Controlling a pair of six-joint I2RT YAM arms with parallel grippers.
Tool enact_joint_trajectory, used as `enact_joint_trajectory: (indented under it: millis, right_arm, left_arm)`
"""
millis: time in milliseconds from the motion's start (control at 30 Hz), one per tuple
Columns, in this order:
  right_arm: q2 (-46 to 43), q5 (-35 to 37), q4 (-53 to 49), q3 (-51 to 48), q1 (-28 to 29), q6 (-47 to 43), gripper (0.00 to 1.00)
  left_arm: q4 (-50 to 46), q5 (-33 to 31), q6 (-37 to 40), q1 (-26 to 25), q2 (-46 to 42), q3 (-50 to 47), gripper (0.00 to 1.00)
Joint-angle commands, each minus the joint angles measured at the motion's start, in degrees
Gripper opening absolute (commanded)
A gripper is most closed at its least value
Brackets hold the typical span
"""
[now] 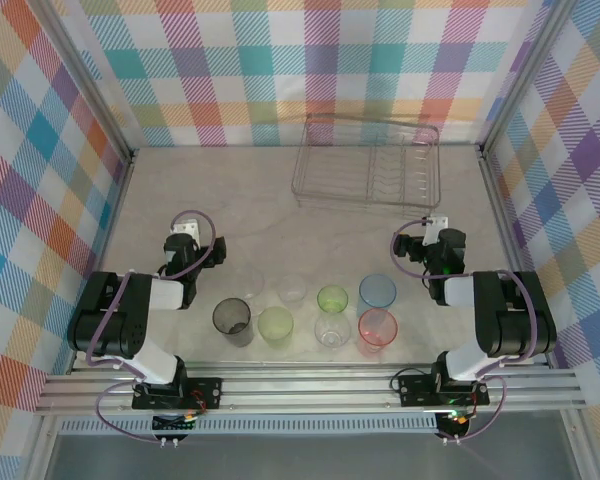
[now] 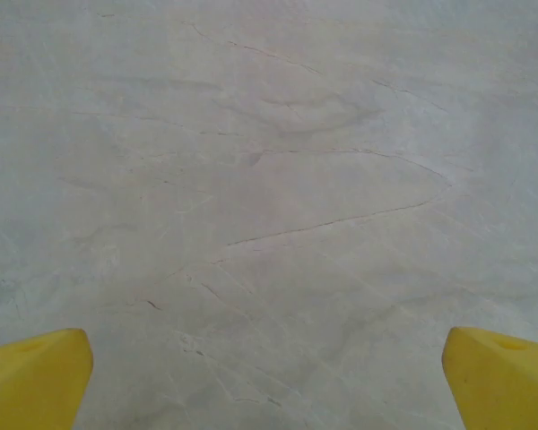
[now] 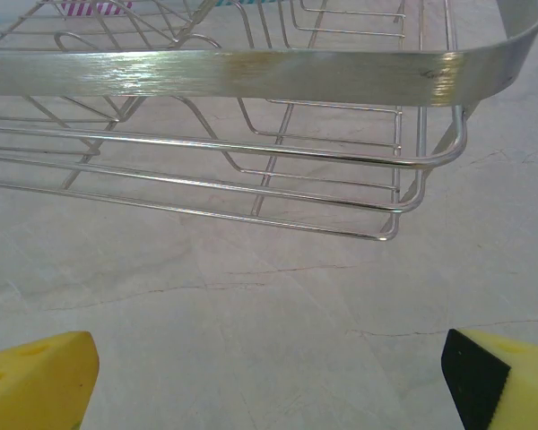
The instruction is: Load the cups into the dish rack
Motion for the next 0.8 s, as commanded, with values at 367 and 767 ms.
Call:
enact_joint_trajectory:
  millis: [367,767]
  right_arm:
    - [0.1,-1.1,2.0,1.0,0.0,0.1,0.99]
    - [0.1,-1.1,2.2,0.9,0.0,0.1,0.99]
  left_arm:
    - [2.4,0.4,0.7,-0.1,0.0,1.2,1.0]
    - [2.3,0.6,0.7,0.0,0.1,1.2,1.0]
